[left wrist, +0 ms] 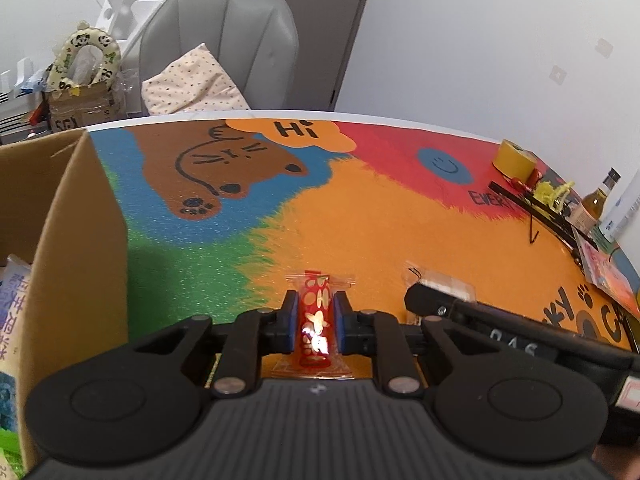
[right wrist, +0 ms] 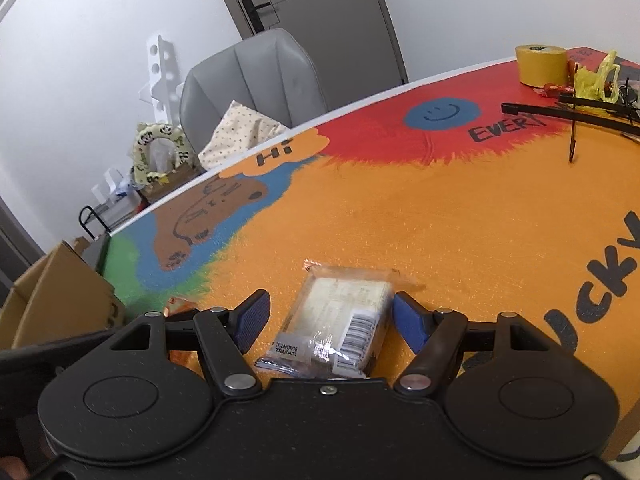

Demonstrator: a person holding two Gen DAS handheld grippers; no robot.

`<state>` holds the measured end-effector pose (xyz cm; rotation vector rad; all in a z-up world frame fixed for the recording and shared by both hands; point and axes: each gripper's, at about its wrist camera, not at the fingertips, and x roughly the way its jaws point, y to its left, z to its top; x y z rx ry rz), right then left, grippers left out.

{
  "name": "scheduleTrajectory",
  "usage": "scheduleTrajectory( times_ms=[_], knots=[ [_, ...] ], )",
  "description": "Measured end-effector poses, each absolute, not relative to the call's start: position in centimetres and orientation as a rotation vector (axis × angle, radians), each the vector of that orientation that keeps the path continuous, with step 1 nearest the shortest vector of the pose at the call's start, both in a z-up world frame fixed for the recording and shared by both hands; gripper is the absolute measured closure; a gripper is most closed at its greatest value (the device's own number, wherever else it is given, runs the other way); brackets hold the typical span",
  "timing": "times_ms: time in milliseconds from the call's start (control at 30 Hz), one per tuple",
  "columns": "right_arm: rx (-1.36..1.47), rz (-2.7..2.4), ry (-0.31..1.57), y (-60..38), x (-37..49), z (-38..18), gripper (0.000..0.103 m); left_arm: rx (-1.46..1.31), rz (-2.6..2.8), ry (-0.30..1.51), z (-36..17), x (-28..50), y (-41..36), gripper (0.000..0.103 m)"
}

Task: Organize snacks
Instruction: 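Grasp the red candy stick with the left tool while the right tool grasps the white bread packet, then carry the red candy stick and white bread packet over the box with both tools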

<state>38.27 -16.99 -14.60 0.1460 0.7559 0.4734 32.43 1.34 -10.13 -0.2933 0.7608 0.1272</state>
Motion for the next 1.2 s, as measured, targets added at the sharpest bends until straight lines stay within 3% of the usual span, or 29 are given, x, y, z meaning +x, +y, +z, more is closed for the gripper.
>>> scheduleTrajectory(
  times_ms=[67, 200, 233, 733, 1200],
  knots=[
    [0.09, 0.464, 0.746, -16.4, 38.0, -14.6, 0.035, -0.296, 0.132, 0.759, -10.1, 32.3, 1.4, 0.086],
    [0.048, 0.447, 0.741, -16.6, 37.5, -14.4, 0.056, -0.295, 0.13, 0.763, -10.1, 32.0, 1.3, 0.086],
    [0.06, 0.45, 0.745, -17.0, 37.4, -14.4, 0.057, -0.294, 0.13, 0.761, -10.1, 32.0, 1.3, 0.086],
    [0.094, 0.408, 0.721, -20.3, 33.7, -13.6, 0.061, -0.283, 0.092, 0.752, -9.1, 29.6, -0.3, 0.086],
    [0.11, 0.447, 0.632, -20.0, 31.1, -9.7, 0.061, -0.276, 0.064, 0.671, -5.0, 26.1, -0.3, 0.087]
  ],
)
